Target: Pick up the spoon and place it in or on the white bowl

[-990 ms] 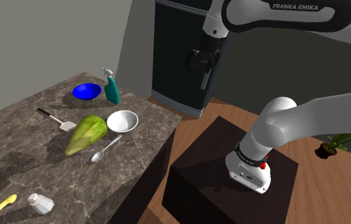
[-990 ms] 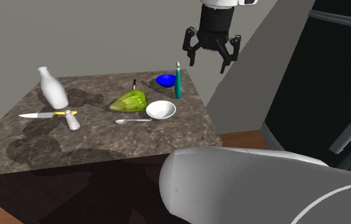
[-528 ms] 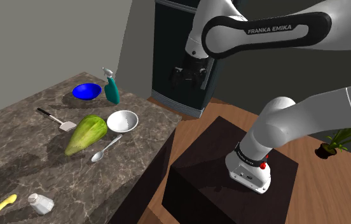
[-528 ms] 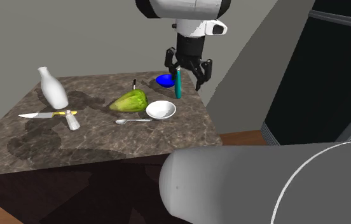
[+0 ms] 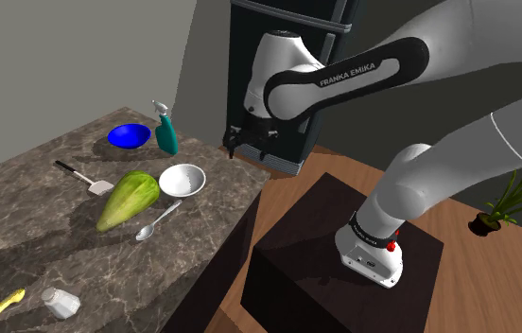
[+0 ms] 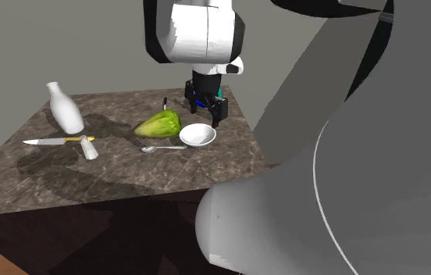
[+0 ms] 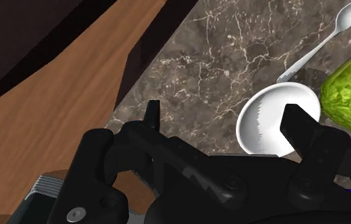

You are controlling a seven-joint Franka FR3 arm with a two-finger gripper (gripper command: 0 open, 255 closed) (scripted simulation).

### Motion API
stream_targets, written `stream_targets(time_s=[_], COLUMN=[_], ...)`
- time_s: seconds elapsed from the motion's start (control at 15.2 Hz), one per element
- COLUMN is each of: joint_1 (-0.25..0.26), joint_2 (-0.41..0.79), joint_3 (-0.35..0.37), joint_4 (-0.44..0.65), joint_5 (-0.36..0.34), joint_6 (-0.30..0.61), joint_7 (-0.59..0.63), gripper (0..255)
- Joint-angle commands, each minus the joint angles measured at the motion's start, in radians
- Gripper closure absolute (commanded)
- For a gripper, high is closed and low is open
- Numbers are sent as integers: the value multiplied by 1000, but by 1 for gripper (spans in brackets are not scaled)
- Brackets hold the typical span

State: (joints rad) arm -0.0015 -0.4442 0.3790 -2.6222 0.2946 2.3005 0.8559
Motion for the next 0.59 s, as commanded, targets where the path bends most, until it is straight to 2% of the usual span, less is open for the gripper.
stream_targets(time_s=[0.0,0.26,0.53], joint_1=[-6,-35,-64], joint_2=[72,244,434], joint_3=[43,126,184], joint_4=[8,60,137], joint_5=[9,-27,-150], joint_6=[72,201,314], joint_7=[75,241,455], gripper=[0,0,0])
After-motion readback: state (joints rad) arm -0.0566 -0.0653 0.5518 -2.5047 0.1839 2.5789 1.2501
